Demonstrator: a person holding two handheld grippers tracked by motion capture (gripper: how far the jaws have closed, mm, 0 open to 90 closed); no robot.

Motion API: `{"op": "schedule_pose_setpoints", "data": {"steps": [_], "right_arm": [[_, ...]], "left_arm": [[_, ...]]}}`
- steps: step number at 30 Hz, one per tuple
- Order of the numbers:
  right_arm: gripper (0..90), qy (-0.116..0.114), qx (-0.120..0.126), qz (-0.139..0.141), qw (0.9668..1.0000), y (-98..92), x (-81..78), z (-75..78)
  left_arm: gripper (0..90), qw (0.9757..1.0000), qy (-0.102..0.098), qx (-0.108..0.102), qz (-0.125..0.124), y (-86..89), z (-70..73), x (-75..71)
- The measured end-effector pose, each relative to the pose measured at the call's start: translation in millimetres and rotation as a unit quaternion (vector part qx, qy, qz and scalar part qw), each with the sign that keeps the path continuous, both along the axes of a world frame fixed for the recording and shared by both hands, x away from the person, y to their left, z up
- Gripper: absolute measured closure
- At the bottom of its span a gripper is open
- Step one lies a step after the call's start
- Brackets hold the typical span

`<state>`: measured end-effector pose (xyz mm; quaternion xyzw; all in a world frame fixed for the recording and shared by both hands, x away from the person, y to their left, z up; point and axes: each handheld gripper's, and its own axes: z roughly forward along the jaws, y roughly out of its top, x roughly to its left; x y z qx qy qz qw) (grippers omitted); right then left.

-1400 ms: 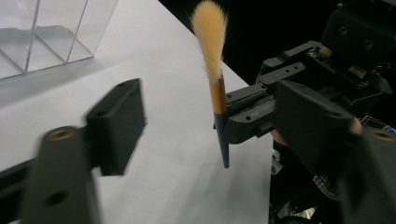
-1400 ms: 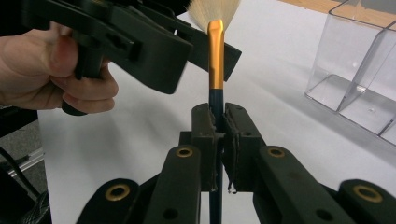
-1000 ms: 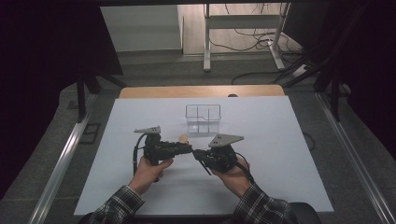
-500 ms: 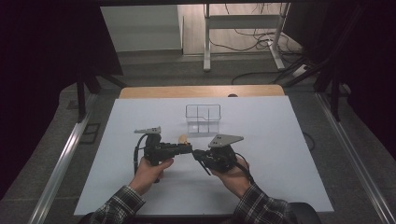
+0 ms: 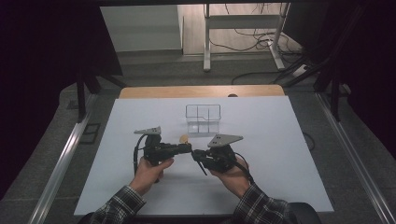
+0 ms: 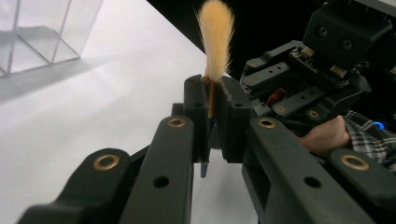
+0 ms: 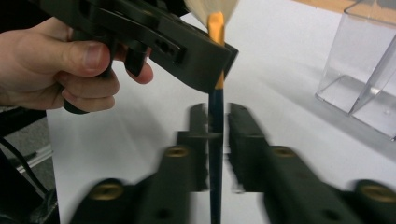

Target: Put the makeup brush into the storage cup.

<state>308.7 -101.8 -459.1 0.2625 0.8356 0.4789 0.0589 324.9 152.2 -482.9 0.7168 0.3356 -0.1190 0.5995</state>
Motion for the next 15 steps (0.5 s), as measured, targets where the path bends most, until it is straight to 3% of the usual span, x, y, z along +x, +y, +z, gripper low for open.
{"op": "schedule_pose_setpoints", "data": {"steps": [2, 3, 8, 15], "right_arm": [[57.1, 0.005, -0.006, -0.010, 0.9999, -0.5, 1.6, -0.1], [57.1, 0.005, -0.006, -0.010, 0.9999, -0.5, 1.6, -0.1], [40.7, 0.021, -0.012, -0.010, 0.9996, -3.3, 5.5, -0.8], [33.1, 0.024, -0.028, -0.004, 0.9993, -6.9, 6.3, -1.2]], "left_arm": [[84.3, 1.0000, -0.005, 0.004, 0.004, 1.0, 1.2, -0.2], [84.3, 1.0000, -0.005, 0.004, 0.004, 1.0, 1.2, -0.2], [84.4, 0.9998, -0.007, 0.010, 0.014, 2.9, 2.4, -0.5], [84.4, 0.9992, -0.016, 0.027, 0.024, 4.6, 5.3, -1.4]]}}
